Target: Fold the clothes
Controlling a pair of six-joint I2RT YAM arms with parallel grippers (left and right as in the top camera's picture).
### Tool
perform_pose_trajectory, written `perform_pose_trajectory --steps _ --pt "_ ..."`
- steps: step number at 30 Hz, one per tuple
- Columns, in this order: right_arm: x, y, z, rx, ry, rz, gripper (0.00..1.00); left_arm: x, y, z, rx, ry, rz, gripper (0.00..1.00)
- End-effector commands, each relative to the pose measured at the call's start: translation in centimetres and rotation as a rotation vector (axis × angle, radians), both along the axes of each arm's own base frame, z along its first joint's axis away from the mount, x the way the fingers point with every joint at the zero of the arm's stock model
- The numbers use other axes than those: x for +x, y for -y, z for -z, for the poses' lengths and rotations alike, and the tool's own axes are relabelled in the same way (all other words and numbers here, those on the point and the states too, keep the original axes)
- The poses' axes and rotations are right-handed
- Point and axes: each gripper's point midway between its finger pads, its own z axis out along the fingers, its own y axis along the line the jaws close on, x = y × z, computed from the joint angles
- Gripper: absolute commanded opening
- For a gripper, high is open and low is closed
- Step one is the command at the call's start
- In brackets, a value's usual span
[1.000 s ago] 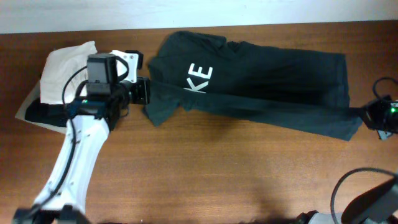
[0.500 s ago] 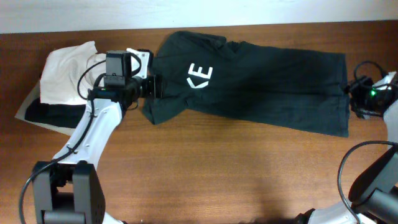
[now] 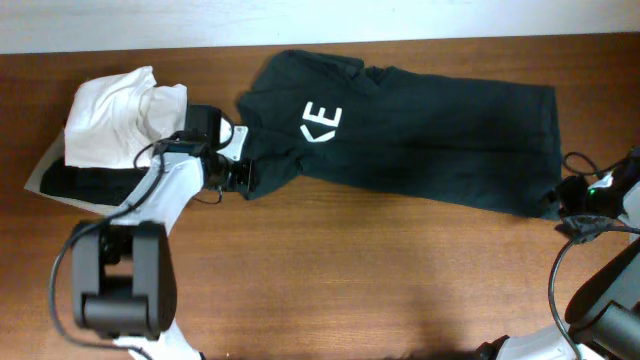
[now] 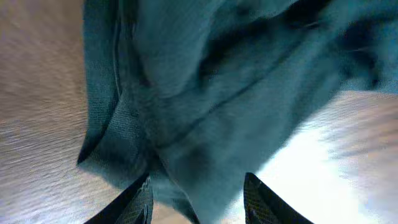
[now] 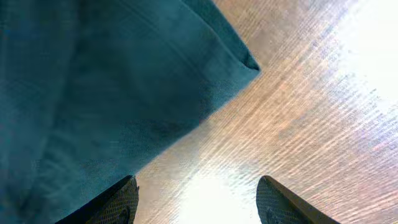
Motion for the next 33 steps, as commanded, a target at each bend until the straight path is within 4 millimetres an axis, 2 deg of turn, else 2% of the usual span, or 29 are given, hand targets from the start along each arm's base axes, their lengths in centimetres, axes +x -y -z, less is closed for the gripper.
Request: perform_pose_trajectory --steps 1,2,4,5,8,11,15,18,22,25,26,28,30,33 --pt "-0.4 0.1 0.6 -0.024 -0.019 -0.013 0.66 -0.1 -0.4 2.4 0.024 -0.027 0.012 0.38" --pt "-0.2 0.2 0.5 -0.028 -0.014 -0.013 0.65 0.3 -0.3 2.4 0.022 -0.013 0.012 0.32" --pt "-0.1 0.3 0.5 -0.032 -0.008 -0.013 0.65 0.8 -0.3 2.2 0.021 0.009 0.012 0.04" --pt "0.0 0.4 0.5 -0.036 -0.005 -0.013 0.65 1.0 -0.3 1.9 0.021 0.015 0.01 0.0" --pt "0.2 0.5 0.6 -0.043 0.004 -0.013 0.65 2.7 -1.3 0.2 0.018 0.053 -0.018 0.0" --pt "-0.9 0.5 1.5 -0.057 -0.044 -0.01 0.65 5.8 -3.2 -3.1 0.015 0.138 -0.064 0.0" --pt "-0.3 0.1 2.2 -0.051 0.01 -0.062 0.65 9.2 -4.6 -6.8 0.014 0.26 -0.094 0.0" --pt "-0.2 -0.6 2.9 -0.038 0.026 -0.085 0.66 10.0 -4.7 -7.7 0.012 0.295 -0.096 0.0" --pt "0.4 -1.8 3.9 -0.051 0.046 -0.141 0.79 9.9 -4.7 -7.6 0.013 0.289 -0.096 0.01" --pt "0.9 -2.5 4.7 -0.069 0.063 -0.166 0.8 9.9 -4.7 -7.6 0.013 0.289 -0.095 0.01" --pt "1.1 -2.3 4.8 -0.083 0.071 -0.167 0.75 9.9 -4.7 -7.6 0.013 0.289 -0.096 0.01" --pt "0.8 -1.5 5.0 -0.116 0.039 -0.118 0.41 9.9 -4.7 -7.6 0.015 0.289 -0.096 0.01" --pt "0.4 -1.3 5.1 -0.124 0.017 -0.1 0.21 9.9 -4.8 -7.5 0.02 0.287 -0.099 0.01" --pt "0.2 -1.3 5.1 -0.123 0.009 -0.097 0.1 9.6 -5.0 -7.3 0.031 0.273 -0.103 0.01"
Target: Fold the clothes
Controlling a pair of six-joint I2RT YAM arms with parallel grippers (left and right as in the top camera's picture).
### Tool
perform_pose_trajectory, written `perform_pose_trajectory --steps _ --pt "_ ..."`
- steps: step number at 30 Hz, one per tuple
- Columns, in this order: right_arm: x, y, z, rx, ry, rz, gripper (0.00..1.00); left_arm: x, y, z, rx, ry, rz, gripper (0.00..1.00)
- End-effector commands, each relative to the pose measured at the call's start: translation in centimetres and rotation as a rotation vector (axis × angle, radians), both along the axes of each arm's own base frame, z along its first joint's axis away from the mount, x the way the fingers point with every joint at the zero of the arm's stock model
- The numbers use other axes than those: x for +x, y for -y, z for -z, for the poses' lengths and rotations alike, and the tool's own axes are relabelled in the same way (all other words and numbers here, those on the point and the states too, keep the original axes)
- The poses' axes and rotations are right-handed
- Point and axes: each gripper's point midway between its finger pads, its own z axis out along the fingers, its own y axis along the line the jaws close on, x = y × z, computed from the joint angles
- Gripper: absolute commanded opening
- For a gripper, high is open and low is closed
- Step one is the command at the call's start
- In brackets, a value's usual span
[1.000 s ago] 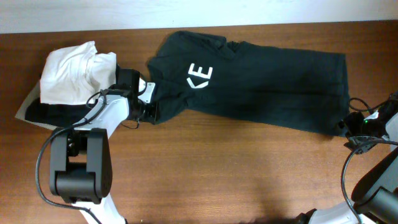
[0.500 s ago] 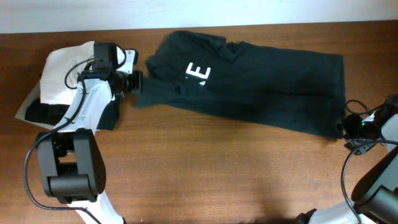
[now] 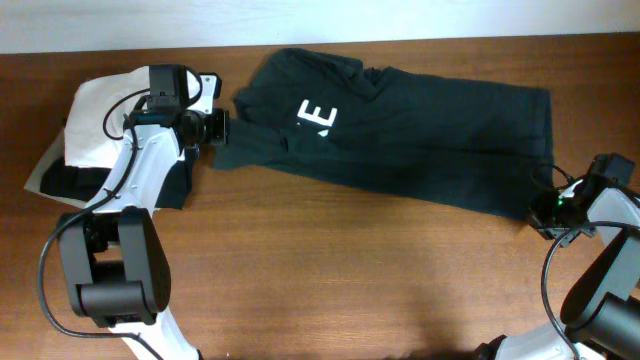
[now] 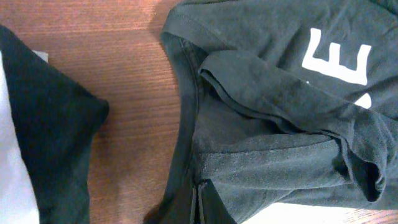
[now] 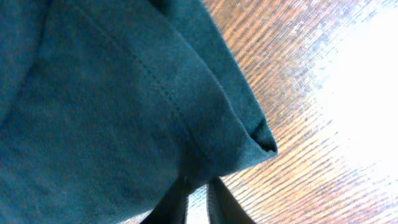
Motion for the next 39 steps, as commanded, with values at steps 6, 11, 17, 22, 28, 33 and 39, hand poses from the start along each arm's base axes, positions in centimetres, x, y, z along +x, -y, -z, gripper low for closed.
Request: perform_pose_trajectory --steps 6,11,17,22,28,33,39 --pt "-4.4 -0.1 0.9 -0.017 -0.211 0.141 0.04 -0.7 -1.1 0.0 0.026 -0.035 -0.015 0.0" --pt "-10.7 0.6 0.3 -0.126 -0.5 0.253 0.04 -2.8 -2.2 -0.2 0.084 -0.107 -0.039 0.0" --pt "-3.4 -0.2 0.7 -0.004 -0.163 0.129 0.55 -3.3 -2.8 -2.2 0.14 -0.071 -0.017 0.01" --pt "0.9 -0.2 0.0 0.032 0.034 0.095 0.66 -2.7 -2.7 -2.5 0.139 -0.045 -0.018 0.01" --pt "0.8 -0.9 1.8 0.093 0.011 0.091 0.59 -2.7 -2.7 -2.5 0.139 -0.046 -0.018 0.01" --pt "1.1 -0.6 1.7 0.081 0.023 0.086 0.67 -2.7 -2.7 -2.5 0.139 -0.046 -0.018 0.01" --pt "1.5 2.8 -0.6 0.109 0.093 0.178 0.79 -2.7 -2.7 -2.5 0.139 -0.045 -0.018 0.01"
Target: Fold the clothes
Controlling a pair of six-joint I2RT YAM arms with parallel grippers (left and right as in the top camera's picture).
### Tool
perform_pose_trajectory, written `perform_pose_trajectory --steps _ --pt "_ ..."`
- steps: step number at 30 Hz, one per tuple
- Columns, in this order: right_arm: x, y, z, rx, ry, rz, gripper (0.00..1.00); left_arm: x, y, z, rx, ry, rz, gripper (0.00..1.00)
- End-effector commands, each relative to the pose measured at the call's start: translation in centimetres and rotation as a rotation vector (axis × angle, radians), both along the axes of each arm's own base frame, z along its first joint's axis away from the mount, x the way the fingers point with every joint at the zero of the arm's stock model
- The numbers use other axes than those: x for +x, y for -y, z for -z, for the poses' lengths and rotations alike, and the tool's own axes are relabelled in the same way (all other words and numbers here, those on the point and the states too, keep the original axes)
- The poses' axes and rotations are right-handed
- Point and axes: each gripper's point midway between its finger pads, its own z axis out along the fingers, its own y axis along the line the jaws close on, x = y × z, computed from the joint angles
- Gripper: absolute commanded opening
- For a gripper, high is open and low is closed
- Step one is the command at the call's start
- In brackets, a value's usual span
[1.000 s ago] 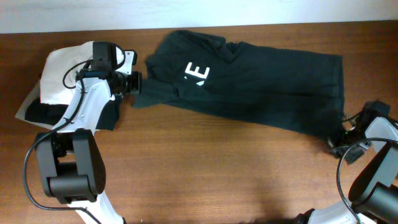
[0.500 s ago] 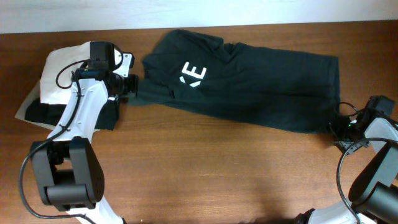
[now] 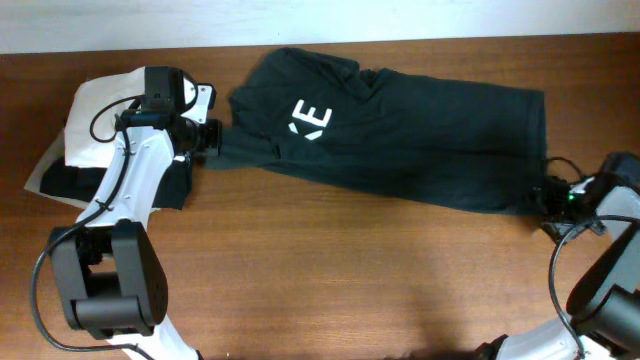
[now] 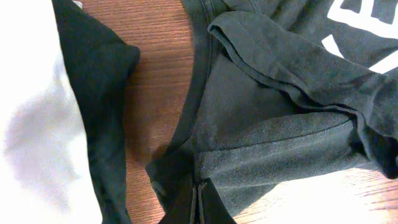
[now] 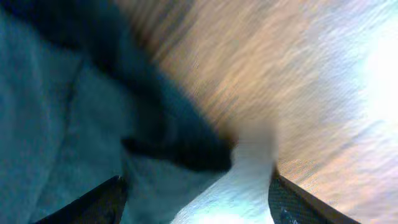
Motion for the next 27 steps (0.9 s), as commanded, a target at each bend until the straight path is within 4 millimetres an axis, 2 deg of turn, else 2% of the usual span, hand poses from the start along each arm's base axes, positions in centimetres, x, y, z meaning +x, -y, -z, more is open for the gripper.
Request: perform_pose_trajectory --steps 1,5,9,10,11,14,15,16,18,21,23,24,26,27 --pt "-0.5 1.9 -0.3 0.051 0.023 0.07 0.79 0.5 -0.6 -2.0 0.022 0.054 0.003 0.01" --pt "-0.1 1.5 -0.4 0.05 0.029 0.055 0.8 0.7 -0.4 -2.1 0.01 0.06 0.005 0.01" --pt "1.5 0.0 -0.4 0.024 0.043 -0.007 0.78 0.7 -0.4 -2.1 0.011 0.061 0.005 0.01" --pt "1.6 -0.1 -0.2 -0.002 0.026 -0.016 0.7 0.7 -0.4 -2.1 0.011 0.061 0.005 0.02" --pt "1.5 0.1 -0.1 -0.023 0.01 -0.015 0.57 0.7 -0.4 -2.1 0.011 0.06 0.005 0.02" --pt "0.4 -0.2 0.3 -0.025 -0.049 -0.005 0.07 0.6 -0.4 -2.1 0.011 0.059 0.005 0.01" --pt "-0.3 -0.2 0.4 -0.02 -0.073 0.001 0.04 0.6 -0.4 -2.1 0.011 0.058 0.005 0.02" --pt "-1.9 0.3 0.7 -0.022 -0.142 0.044 0.04 0.5 -0.4 -2.0 0.01 0.053 0.005 0.01" --pt "-6.5 1.8 0.5 -0.058 -0.319 0.135 0.04 0.0 -0.4 -1.8 0.011 0.031 0.005 0.01" --pt "-10.7 2.8 -0.5 -0.094 -0.459 0.185 0.04 -1.2 -0.4 -1.9 0.01 -0.009 0.005 0.0" --pt "-13.5 3.4 -1.1 -0.131 -0.57 0.217 0.04 -2.8 -0.4 -2.0 0.008 -0.059 0.005 0.01" --pt "-14.5 3.6 -1.3 -0.144 -0.61 0.242 0.04 -3.5 -0.4 -2.0 0.008 -0.083 0.005 0.01" --pt "-14.1 3.8 -1.2 -0.144 -0.589 0.254 0.06 -4.1 -0.3 -1.9 0.007 -0.108 0.007 0.04" --pt "-13.6 3.8 -1.1 -0.135 -0.563 0.256 0.18 -4.2 -0.2 -1.9 0.007 -0.11 0.009 0.07"
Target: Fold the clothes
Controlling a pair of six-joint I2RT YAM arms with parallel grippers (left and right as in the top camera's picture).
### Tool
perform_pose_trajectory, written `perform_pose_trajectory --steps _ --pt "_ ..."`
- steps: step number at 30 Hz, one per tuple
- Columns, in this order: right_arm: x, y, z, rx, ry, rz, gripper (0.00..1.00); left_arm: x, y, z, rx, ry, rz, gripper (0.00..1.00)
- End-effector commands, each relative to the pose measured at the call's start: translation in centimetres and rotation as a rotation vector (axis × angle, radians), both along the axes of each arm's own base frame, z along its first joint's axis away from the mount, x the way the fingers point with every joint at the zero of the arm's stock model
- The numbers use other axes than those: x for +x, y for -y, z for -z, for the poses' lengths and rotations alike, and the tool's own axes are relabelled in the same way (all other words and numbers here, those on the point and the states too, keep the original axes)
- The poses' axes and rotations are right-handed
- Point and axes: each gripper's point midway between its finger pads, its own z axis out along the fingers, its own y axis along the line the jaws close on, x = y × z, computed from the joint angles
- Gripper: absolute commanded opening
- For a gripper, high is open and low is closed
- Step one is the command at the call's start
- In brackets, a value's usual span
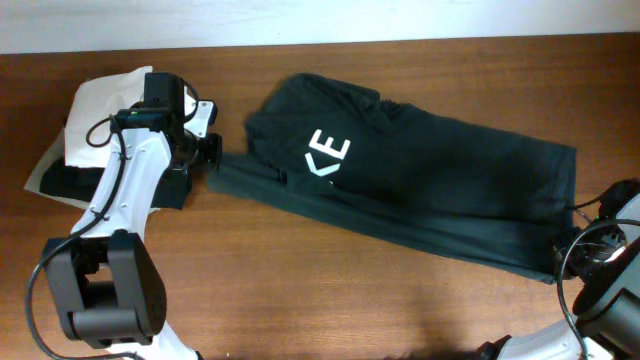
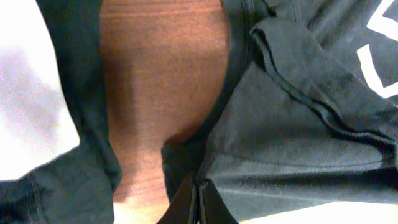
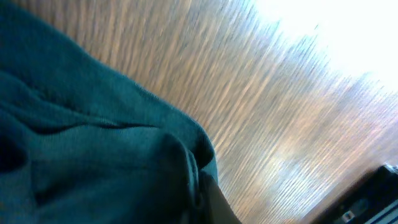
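A dark T-shirt (image 1: 420,190) with a white print (image 1: 330,152) lies stretched on the wooden table, slanting from upper left to lower right. My left gripper (image 1: 214,157) is shut on the shirt's left corner. In the left wrist view its fingers (image 2: 198,202) are closed on the fabric (image 2: 298,124). My right gripper (image 1: 566,256) is shut on the lower right corner. The right wrist view shows its fingers (image 3: 200,199) pinching bunched cloth (image 3: 93,137) just above the wood.
A pile of folded clothes sits at the far left: a white garment (image 1: 105,110) on a black one (image 1: 70,182), touching my left arm. The left arm's base (image 1: 105,300) stands at the near left. Bare table (image 1: 320,300) lies in front of the shirt.
My right gripper was open by the shirt's right edge and is now shut on its lower right corner, nearer the front. The shirt now lies slanted and drawn longer. The left gripper shifted slightly.
Both grippers first stood open at the shirt's lower left and lower right corners. Then both were shut on the cloth, the left one up beside the clothes pile. Later the right gripper was open. Now both hold the shirt, pulled out flat and slanting.
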Motion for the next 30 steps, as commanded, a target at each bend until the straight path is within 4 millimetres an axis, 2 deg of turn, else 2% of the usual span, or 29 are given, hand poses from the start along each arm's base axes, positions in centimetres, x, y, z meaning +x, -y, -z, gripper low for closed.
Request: perform_pose_trajectory --steps 1,4,5,7,9,11,12,13,18,20,23,25,28,29,30 --pt "0.3 2.1 -1.2 -0.105 0.014 0.027 0.26 0.5 -0.2 -1.9 0.017 0.057 0.012 0.17" --pt "1.2 2.4 -1.6 -0.107 0.051 0.027 0.44 0.7 1.2 -2.0 0.039 0.078 0.11 0.43" --pt "2.2 2.5 -2.1 -0.089 0.087 0.011 0.46 0.8 1.9 -2.3 0.045 0.088 0.147 0.48" --pt "4.1 2.4 -3.2 -0.046 0.169 -0.051 0.47 1.0 4.9 -3.3 -0.001 0.113 0.215 0.49" --pt "5.8 2.1 -4.7 0.0 0.246 -0.093 0.48 -0.2 9.4 -3.6 -0.07 0.103 0.322 0.49" --pt "7.0 1.4 -5.6 0.053 0.309 -0.131 0.48 -1.7 12.5 -2.5 -0.069 0.058 0.403 0.49" --pt "7.2 0.9 -5.8 0.081 0.327 -0.127 0.49 -3.0 15.5 -0.9 -0.058 0.01 0.48 0.5" --pt "7.2 0.8 -5.8 0.084 0.324 -0.128 0.49 -3.7 16.7 0.6 -0.04 -0.024 0.513 0.5" --pt "7.2 0.8 -5.8 0.085 0.323 -0.127 0.49 -5.7 18.3 5.6 -0.023 -0.179 0.527 0.5" --pt "7.2 0.8 -5.8 0.084 0.324 -0.127 0.49 -5.9 18.3 6.2 -0.019 -0.197 0.527 0.51" --pt "7.2 0.8 -5.8 0.084 0.324 -0.126 0.49 -4.6 17.5 6.5 0.046 -0.153 0.514 0.54" --pt "7.2 0.8 -5.8 0.084 0.324 -0.127 0.49 -4.8 17.5 6.7 0.046 -0.163 0.513 0.54" --pt "7.2 0.8 -5.8 0.084 0.324 -0.126 0.49 -5.6 17.3 8.1 0.057 -0.218 0.518 0.53" --pt "7.2 0.8 -5.8 0.084 0.324 -0.126 0.49 -5.7 17.3 8.7 0.059 -0.231 0.519 0.46" --pt "7.2 0.8 -5.8 0.084 0.324 -0.126 0.49 -5.8 17.3 9.0 0.059 -0.238 0.519 0.29"
